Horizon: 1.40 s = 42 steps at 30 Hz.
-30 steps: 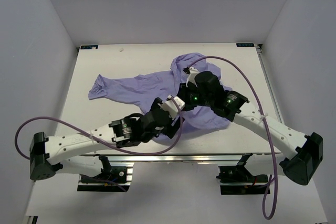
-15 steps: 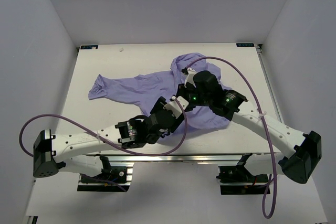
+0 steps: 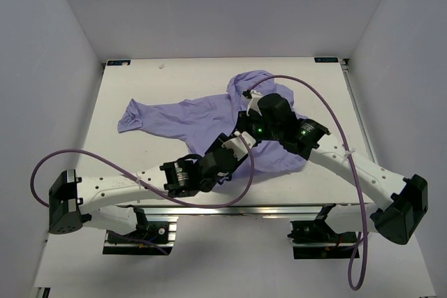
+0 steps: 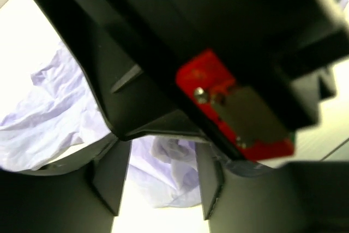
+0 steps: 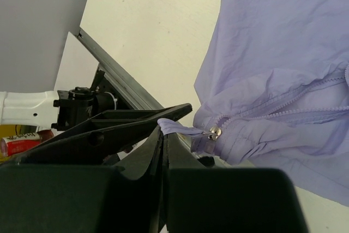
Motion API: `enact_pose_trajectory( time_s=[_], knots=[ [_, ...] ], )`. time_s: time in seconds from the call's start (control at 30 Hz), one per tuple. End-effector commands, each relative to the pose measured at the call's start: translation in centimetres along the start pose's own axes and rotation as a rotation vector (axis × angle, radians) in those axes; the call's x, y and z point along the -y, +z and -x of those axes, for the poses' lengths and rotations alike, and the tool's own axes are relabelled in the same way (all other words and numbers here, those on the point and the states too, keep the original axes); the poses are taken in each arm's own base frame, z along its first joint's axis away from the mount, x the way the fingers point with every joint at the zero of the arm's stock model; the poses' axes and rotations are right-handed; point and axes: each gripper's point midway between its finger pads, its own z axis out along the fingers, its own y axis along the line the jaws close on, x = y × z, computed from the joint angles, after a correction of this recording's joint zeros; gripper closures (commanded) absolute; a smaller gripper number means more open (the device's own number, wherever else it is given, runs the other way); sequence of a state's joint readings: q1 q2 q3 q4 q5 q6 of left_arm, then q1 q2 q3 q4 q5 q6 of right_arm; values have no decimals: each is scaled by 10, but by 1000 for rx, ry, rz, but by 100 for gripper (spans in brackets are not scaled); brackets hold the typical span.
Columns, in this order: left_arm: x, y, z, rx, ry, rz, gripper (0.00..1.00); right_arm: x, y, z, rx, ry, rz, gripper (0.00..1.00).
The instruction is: Zip up the jacket
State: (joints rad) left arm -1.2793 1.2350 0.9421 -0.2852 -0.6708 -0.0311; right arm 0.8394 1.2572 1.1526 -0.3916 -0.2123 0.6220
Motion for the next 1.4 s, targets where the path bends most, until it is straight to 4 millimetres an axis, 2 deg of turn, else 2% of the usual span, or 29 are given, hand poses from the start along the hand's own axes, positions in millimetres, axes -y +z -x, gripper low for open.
enact_pose_trajectory(
  time_s=[0.0,0.1,0.2,0.23,0.33,0.6,0.67,0.77,0.83,1.03,1.13,1.2,1.23,1.27,1.3,1.33,1.37],
  knots=[
    [1,1,1,7,11,1,42,-24,-18,28,88,-18,68,100],
    [2,1,3,15,9,-7,48,-24,-20,31,102,-22,69,100],
    [7,0,11,55,-10,-39,54,-23,-15,26,72,-16,78,100],
    [7,-1,11,64,-11,-45,60,-22,-12,23,59,-10,78,100],
    [1,-2,14,87,-4,-23,100,-24,-9,22,48,-9,95,100],
    [-1,-10,18,129,-16,-49,100,-18,-2,25,63,-23,77,100],
    [0,-15,22,147,-23,-73,100,-6,5,29,81,-36,27,100],
    [1,-25,31,185,-37,-121,100,31,16,42,142,-41,-117,100],
    [-3,-33,39,211,-52,-130,100,48,23,45,143,-26,-151,100],
    [-7,-48,53,264,-78,-169,100,94,49,28,93,-11,-249,100],
    [-6,-48,51,255,-75,-179,100,117,60,43,161,-18,-321,100],
    [-4,-48,47,232,-76,-182,100,132,68,68,225,-27,-353,100],
    [-2,-50,45,219,-89,-199,100,137,69,87,279,-45,-364,100],
    [1,-50,44,214,-92,-216,100,146,72,94,285,-50,-387,100],
    [5,-52,42,208,-102,-235,100,168,79,108,310,-42,-421,100],
    [12,-52,38,190,-123,-268,100,166,79,140,380,-72,-413,100],
    [24,-54,33,166,-147,-329,100,174,83,156,406,-79,-420,100]
  ],
)
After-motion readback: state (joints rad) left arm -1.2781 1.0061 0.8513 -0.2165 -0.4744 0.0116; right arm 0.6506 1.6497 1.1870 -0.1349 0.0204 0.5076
